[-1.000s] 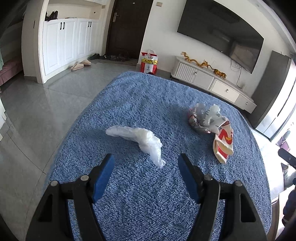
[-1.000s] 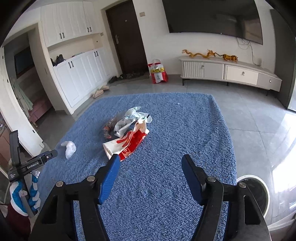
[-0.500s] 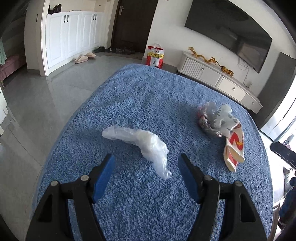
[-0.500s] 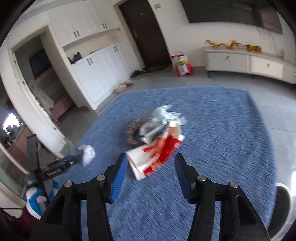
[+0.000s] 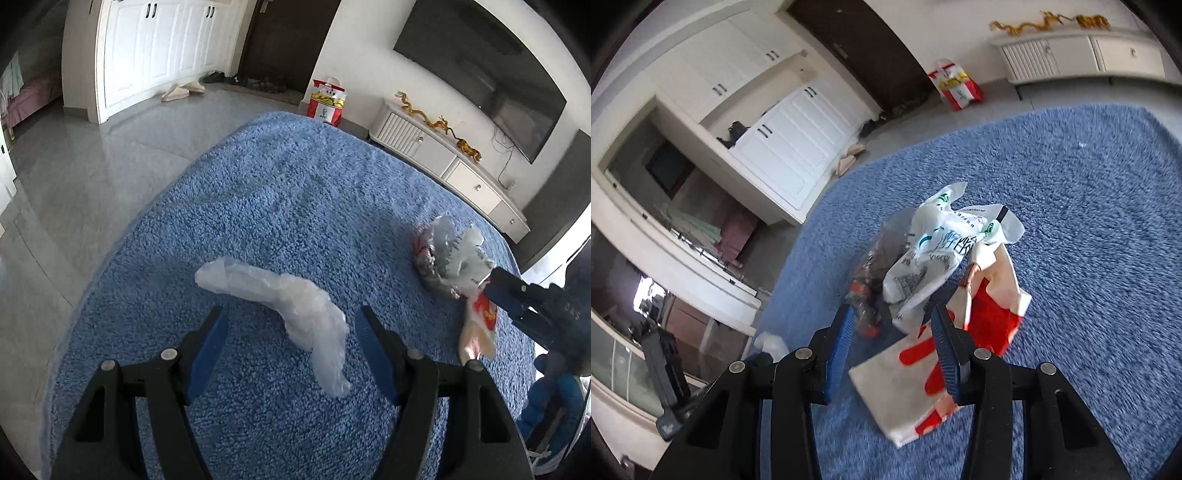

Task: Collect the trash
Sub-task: 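Grasp the clear plastic bag with the left gripper while the right grasps the white printed wrapper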

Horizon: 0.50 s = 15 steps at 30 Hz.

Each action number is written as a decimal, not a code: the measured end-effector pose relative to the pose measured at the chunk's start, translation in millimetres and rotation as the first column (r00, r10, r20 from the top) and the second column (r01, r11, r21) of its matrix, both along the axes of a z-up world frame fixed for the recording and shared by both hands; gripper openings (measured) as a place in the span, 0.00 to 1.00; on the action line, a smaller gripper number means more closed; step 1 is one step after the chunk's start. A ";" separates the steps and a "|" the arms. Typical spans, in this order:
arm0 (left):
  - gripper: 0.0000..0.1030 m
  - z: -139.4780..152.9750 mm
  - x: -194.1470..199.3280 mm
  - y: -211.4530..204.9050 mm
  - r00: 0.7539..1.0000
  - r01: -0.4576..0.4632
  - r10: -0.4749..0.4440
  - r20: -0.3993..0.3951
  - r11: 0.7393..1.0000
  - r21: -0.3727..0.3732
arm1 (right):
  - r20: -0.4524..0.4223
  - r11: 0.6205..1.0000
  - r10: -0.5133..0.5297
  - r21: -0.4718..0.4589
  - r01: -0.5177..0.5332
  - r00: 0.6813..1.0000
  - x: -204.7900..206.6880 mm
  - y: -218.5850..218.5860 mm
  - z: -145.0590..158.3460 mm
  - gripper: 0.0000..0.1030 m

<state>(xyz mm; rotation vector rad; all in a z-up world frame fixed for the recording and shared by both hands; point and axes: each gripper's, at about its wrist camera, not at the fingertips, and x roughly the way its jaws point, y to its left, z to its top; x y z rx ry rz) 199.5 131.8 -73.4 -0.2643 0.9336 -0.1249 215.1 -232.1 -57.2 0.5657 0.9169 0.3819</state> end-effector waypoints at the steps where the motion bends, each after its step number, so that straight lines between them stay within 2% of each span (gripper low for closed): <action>1: 0.67 -0.9 1.7 0.2 1.000 -0.003 0.003 -0.004 1.000 -0.004 | -0.007 1.000 -0.009 0.011 0.009 1.000 4.7 0.1 -1.7 0.43; 11: 0.67 -10.4 7.4 -3.0 1.000 -0.018 0.019 -0.022 1.000 0.015 | -0.022 0.996 -0.073 0.043 0.074 0.997 37.9 -1.4 -6.4 0.43; 15: 0.66 -11.6 9.0 -2.1 0.999 -0.027 0.027 -0.017 0.999 0.021 | -0.022 0.995 -0.094 0.043 0.095 0.995 49.9 -4.7 -9.0 0.33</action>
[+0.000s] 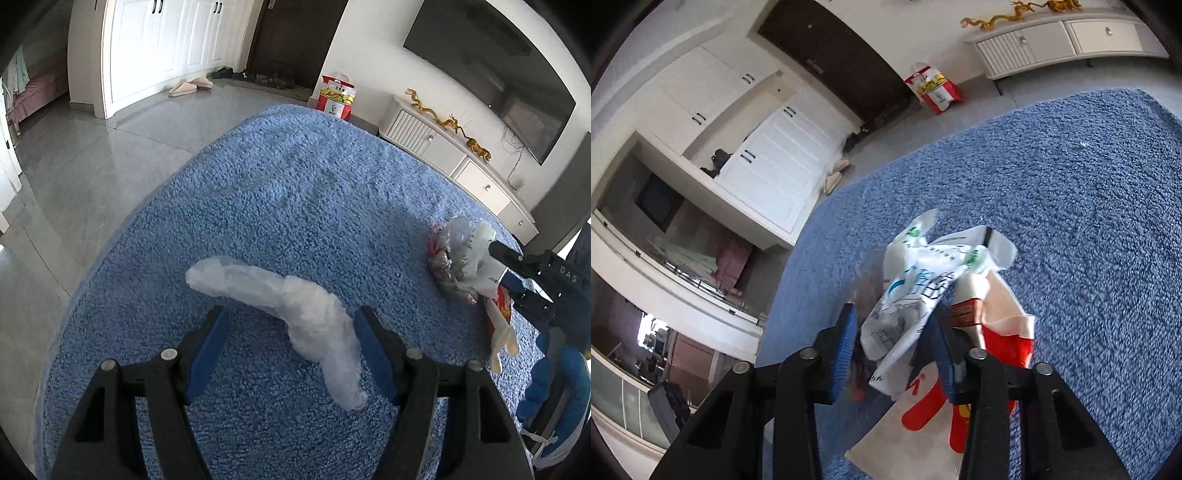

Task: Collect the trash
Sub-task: 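Grasp the clear plastic bag with the left gripper while the right grasps the white printed wrapper, then lift and carry the clear bag and white wrapper over the white bin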

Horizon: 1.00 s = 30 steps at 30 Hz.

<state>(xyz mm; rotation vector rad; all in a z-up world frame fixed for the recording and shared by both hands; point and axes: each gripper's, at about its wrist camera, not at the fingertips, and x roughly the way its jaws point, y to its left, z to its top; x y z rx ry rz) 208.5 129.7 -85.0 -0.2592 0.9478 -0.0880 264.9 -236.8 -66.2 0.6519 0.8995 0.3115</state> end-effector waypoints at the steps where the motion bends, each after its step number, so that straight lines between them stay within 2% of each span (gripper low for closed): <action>1: 0.64 0.1 1.0 0.7 1.000 -0.005 0.005 0.001 1.000 0.000 | 0.001 1.000 -0.002 0.005 0.002 1.000 0.8 -1.8 -0.8 0.28; 5: 0.45 -0.4 3.3 5.1 1.000 -0.028 0.028 0.001 1.000 -0.011 | 0.011 1.000 -0.001 0.015 0.001 1.000 -2.4 -7.1 -3.3 0.21; 8: 0.31 -1.1 4.0 11.5 0.999 -0.044 0.044 0.000 0.999 -0.018 | 0.032 0.999 0.008 0.035 -0.009 0.999 -10.3 -10.0 -1.0 0.19; 16: 0.28 5.2 -7.4 22.4 0.999 -0.046 0.047 0.023 0.997 -0.062 | 0.110 0.998 0.031 0.054 -0.037 0.993 -35.7 -13.4 22.0 0.15; 30: 0.27 63.1 -61.9 -3.1 0.981 0.033 -0.036 0.190 0.999 0.019 | 0.220 0.998 0.007 0.061 -0.021 0.975 -114.3 -36.0 68.6 0.14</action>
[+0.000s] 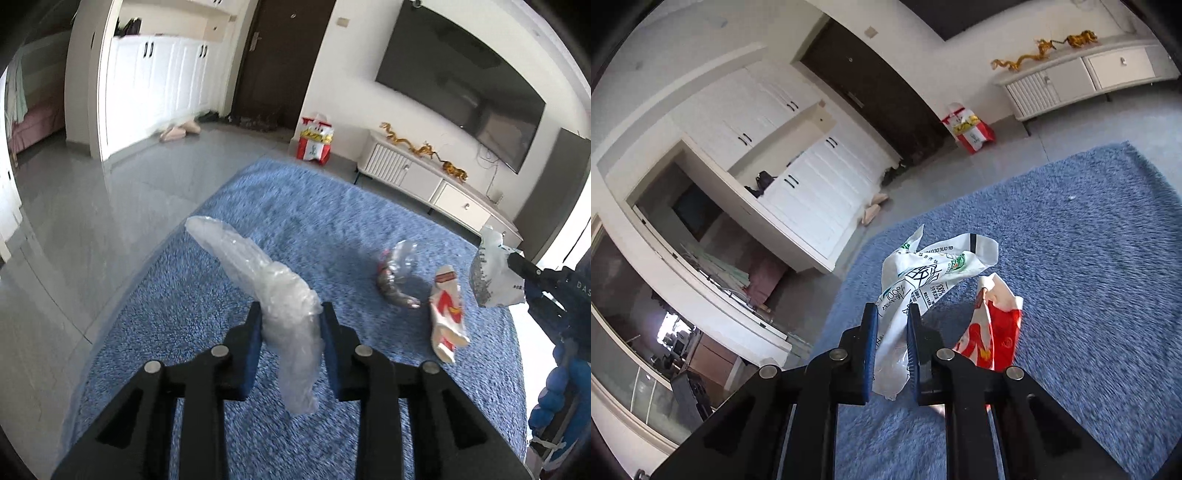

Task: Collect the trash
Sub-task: 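Lift and carry the clear bag and white wrapper over the white bin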

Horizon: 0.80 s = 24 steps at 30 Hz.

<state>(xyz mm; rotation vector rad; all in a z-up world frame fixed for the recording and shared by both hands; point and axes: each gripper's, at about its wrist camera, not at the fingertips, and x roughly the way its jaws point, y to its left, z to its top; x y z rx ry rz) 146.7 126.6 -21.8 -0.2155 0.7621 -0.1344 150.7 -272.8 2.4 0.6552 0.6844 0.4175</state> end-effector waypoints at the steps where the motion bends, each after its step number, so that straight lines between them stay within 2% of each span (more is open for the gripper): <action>1: 0.27 4.1 -4.1 -1.7 1.000 0.003 -0.003 0.011 1.000 0.005 | 0.012 1.000 -0.004 -0.003 0.004 1.000 -7.3 -1.7 5.4 0.14; 12: 0.27 48.6 -48.9 -39.8 0.989 0.045 -0.056 0.136 0.995 0.088 | 0.158 0.997 -0.041 -0.065 0.052 0.987 -87.0 -32.0 59.3 0.14; 18: 0.27 65.0 -75.1 -78.1 0.973 0.089 -0.121 0.194 0.982 0.166 | 0.202 0.991 -0.074 -0.093 0.094 0.977 -126.9 -51.6 68.7 0.14; 24: 0.27 75.2 -92.9 -118.9 0.958 0.145 -0.190 0.215 0.967 0.212 | 0.224 0.982 -0.122 -0.116 0.150 0.967 -158.0 -77.1 70.2 0.14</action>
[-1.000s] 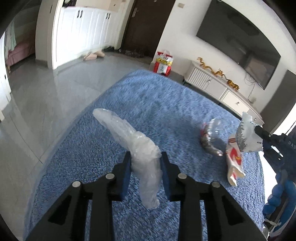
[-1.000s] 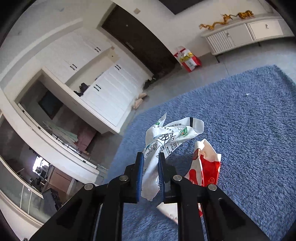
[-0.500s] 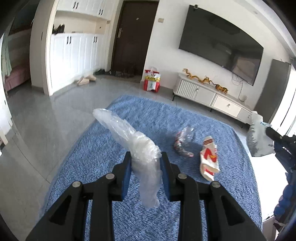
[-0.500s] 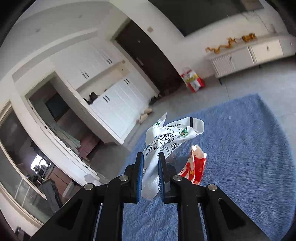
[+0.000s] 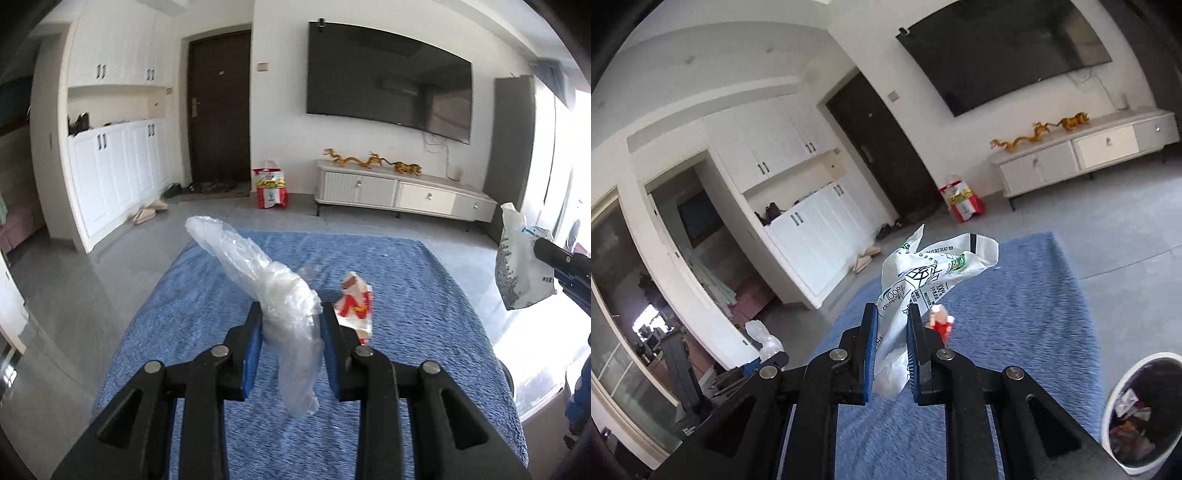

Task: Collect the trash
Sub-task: 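Lift and carry the clear bag and white wrapper over the white bin, then open both grippers to drop the bag and wrapper into the bin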

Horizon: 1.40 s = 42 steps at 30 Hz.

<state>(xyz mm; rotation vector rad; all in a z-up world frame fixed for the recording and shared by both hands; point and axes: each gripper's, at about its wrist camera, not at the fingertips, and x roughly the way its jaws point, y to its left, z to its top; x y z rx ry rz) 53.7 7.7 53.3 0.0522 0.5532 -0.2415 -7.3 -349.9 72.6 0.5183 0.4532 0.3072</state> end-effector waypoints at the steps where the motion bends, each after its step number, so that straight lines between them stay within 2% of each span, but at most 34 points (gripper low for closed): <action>1: 0.27 0.8 -1.2 -7.3 1.000 0.009 -0.009 0.002 1.000 0.006 | 0.003 1.000 -0.008 -0.002 0.009 1.000 -5.8 -4.8 -0.5 0.14; 13: 0.28 -0.5 -24.9 -91.7 0.989 0.144 -0.145 -0.002 0.984 0.106 | 0.000 0.989 -0.128 0.068 0.127 0.992 -54.6 -75.4 -24.6 0.14; 20: 0.28 -18.5 -35.2 -155.9 0.963 0.268 -0.260 -0.069 0.951 0.152 | -0.025 0.973 -0.219 0.067 0.221 0.975 -75.6 -112.3 -42.3 0.14; 28: 0.28 -45.3 -42.3 -248.4 0.891 0.451 -0.424 -0.164 0.871 0.193 | -0.084 0.934 -0.356 -0.015 0.356 0.931 -92.0 -154.2 -67.7 0.14; 33: 0.28 -63.3 -44.5 -302.7 0.829 0.552 -0.511 -0.229 0.812 0.188 | -0.144 0.906 -0.424 -0.064 0.419 0.894 -93.7 -182.4 -88.3 0.15; 37: 0.30 -77.4 -43.5 -343.4 0.789 0.608 -0.556 -0.262 0.767 0.202 | -0.198 0.889 -0.457 -0.083 0.450 0.867 -93.8 -204.2 -109.1 0.15; 42: 0.30 -93.5 -31.4 -380.4 0.743 0.654 -0.587 -0.321 0.738 0.165 | -0.265 0.880 -0.473 -0.095 0.465 0.840 -83.9 -222.7 -135.3 0.15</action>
